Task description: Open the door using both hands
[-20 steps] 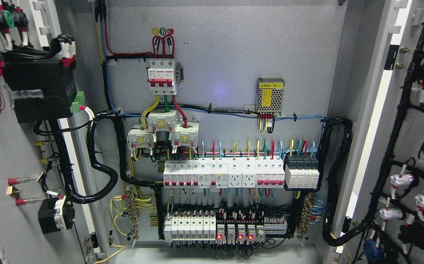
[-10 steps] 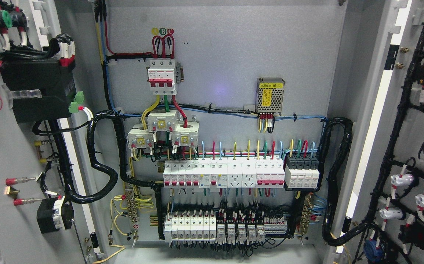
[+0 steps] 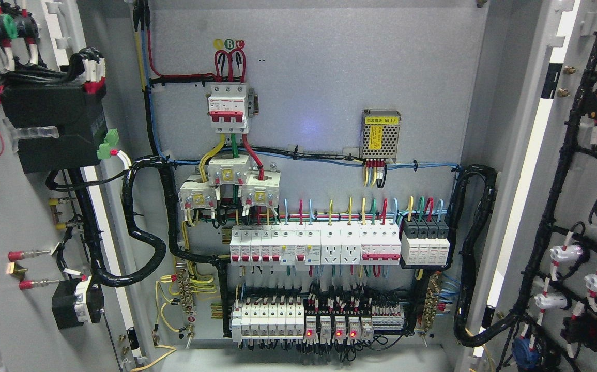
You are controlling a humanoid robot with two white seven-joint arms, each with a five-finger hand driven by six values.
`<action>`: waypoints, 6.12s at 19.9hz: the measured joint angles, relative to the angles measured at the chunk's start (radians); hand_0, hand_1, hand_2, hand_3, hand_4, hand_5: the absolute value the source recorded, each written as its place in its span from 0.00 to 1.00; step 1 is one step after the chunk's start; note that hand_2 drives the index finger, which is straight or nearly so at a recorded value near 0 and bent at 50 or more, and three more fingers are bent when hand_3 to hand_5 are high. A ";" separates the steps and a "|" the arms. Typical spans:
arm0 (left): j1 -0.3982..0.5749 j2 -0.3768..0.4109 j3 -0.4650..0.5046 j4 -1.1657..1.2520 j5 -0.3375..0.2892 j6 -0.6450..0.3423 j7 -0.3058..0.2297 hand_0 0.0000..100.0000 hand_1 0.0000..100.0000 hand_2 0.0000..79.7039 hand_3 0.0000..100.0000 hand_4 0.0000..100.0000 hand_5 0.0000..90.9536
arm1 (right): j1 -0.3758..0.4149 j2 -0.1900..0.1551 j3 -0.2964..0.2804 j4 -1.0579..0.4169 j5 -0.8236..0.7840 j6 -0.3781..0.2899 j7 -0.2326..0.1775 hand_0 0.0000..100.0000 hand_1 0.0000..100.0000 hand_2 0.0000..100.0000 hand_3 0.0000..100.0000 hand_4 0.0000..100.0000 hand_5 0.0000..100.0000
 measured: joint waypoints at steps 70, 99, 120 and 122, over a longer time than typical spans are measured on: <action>0.183 0.052 -0.070 -0.352 0.000 -0.024 -0.002 0.00 0.00 0.00 0.00 0.00 0.00 | 0.899 -0.215 -0.652 -0.492 -0.005 -0.481 -0.341 0.00 0.00 0.00 0.00 0.00 0.00; 0.575 0.469 -0.417 -1.833 0.000 -0.225 0.000 0.00 0.00 0.00 0.00 0.00 0.00 | 0.983 -0.304 -0.831 -0.538 -0.012 -0.777 -0.348 0.00 0.00 0.00 0.00 0.00 0.00; 0.322 0.469 -0.341 -2.063 0.089 -0.248 0.000 0.00 0.00 0.00 0.00 0.00 0.00 | 0.976 -0.413 -0.893 -0.544 -0.178 -0.769 -0.350 0.00 0.00 0.00 0.00 0.00 0.00; 0.309 0.469 -0.318 -2.070 0.109 -0.247 0.000 0.00 0.00 0.00 0.00 0.00 0.00 | 0.978 -0.423 -0.897 -0.543 -0.186 -0.769 -0.350 0.00 0.00 0.00 0.00 0.00 0.00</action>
